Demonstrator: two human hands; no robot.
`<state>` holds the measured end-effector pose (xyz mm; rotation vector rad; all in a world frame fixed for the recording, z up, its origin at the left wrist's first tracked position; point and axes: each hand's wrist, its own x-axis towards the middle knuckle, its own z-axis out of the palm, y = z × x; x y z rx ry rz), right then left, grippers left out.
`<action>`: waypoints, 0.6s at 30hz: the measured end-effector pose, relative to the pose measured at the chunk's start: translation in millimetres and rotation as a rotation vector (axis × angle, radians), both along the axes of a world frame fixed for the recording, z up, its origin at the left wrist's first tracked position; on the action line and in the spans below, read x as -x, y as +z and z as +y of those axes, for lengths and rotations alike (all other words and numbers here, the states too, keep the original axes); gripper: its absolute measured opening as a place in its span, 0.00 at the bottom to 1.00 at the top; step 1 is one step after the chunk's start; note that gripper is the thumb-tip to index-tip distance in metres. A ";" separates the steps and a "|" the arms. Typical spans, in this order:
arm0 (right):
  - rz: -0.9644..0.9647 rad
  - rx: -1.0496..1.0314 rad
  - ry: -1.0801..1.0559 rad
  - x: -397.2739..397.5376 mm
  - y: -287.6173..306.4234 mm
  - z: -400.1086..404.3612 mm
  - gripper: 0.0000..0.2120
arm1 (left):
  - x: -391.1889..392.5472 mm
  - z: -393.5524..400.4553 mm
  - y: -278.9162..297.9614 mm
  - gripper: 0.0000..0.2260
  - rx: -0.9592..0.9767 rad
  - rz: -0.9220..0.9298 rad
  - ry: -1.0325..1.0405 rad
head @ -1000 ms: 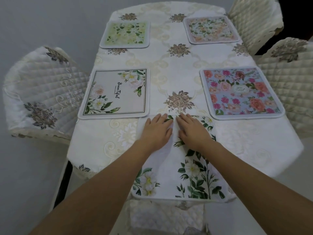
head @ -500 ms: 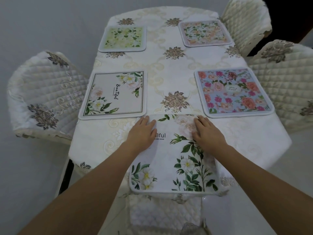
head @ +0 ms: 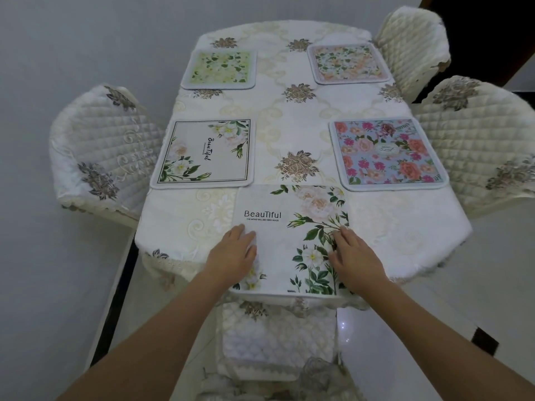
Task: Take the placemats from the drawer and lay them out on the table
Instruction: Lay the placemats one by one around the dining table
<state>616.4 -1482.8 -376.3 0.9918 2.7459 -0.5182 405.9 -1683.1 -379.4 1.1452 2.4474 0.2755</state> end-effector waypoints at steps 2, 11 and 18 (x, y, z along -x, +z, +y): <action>-0.007 0.006 0.004 -12.3 1.4 -12.4 0.28 | -17.1 -14.1 0.6 0.21 -0.012 -0.003 0.015; 0.048 0.066 0.135 -33.1 8.9 -87.1 0.24 | -92.4 -42.8 9.7 0.24 -0.021 0.078 -0.105; 0.043 0.053 0.233 -31.7 1.2 -111.4 0.25 | -107.5 -51.4 1.8 0.21 0.022 0.104 -0.153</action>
